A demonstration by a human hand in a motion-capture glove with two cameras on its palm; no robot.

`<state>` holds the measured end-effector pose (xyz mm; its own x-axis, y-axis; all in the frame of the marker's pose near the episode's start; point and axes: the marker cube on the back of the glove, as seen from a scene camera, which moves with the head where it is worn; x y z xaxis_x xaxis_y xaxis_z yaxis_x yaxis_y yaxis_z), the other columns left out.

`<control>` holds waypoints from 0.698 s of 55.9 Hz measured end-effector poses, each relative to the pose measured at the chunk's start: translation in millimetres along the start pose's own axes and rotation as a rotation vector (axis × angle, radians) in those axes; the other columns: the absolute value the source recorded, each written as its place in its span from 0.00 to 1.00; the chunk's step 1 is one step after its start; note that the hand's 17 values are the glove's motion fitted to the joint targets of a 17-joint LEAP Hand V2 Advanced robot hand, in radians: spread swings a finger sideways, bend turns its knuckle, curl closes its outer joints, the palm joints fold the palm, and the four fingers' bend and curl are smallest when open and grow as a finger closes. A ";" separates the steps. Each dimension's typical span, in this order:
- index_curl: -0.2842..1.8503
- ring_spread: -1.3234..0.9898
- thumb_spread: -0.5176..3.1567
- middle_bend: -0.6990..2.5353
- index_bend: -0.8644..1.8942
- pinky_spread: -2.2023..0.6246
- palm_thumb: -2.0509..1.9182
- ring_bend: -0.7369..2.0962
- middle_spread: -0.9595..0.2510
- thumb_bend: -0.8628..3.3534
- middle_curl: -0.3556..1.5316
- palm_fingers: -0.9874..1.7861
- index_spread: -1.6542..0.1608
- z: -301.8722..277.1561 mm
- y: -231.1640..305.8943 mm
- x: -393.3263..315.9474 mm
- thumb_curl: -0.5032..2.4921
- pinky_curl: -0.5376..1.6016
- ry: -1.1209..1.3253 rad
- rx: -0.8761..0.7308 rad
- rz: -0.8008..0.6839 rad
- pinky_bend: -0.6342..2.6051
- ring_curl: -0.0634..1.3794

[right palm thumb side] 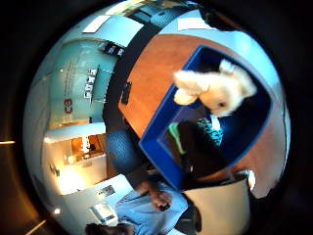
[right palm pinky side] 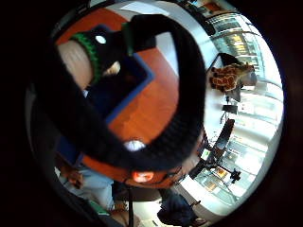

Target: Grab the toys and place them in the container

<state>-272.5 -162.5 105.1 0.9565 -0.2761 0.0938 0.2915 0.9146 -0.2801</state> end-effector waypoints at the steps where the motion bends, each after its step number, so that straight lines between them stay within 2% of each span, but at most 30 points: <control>1: 0.44 0.55 0.56 0.25 0.43 0.75 0.56 0.32 0.78 0.24 0.39 0.29 0.81 0.5 2.6 3.7 0.30 0.45 -0.001 0.001 0.001 0.56 0.21; 13: 0.39 0.57 0.54 0.26 0.39 0.79 0.51 0.32 0.79 0.21 0.35 0.31 0.76 6.2 54.3 51.3 0.28 0.42 0.049 -0.097 0.058 0.53 0.19; 19: 0.36 0.57 0.54 0.26 0.36 0.80 0.51 0.32 0.79 0.20 0.35 0.30 0.75 19.2 99.9 80.0 0.27 0.42 0.073 -0.131 0.053 0.53 0.19; 28: 0.33 0.57 0.54 0.26 0.36 0.80 0.52 0.32 0.79 0.20 0.34 0.29 0.74 61.6 158.4 111.3 0.27 0.42 0.044 -0.184 0.051 0.53 0.18; 39: 0.30 0.58 0.54 0.25 0.36 0.81 0.54 0.30 0.80 0.21 0.33 0.28 0.73 127.7 189.2 126.5 0.27 0.42 0.012 -0.335 0.056 0.54 0.16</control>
<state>-97.5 13.4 186.0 0.9706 -0.2335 0.0584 0.2230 0.7813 -0.5829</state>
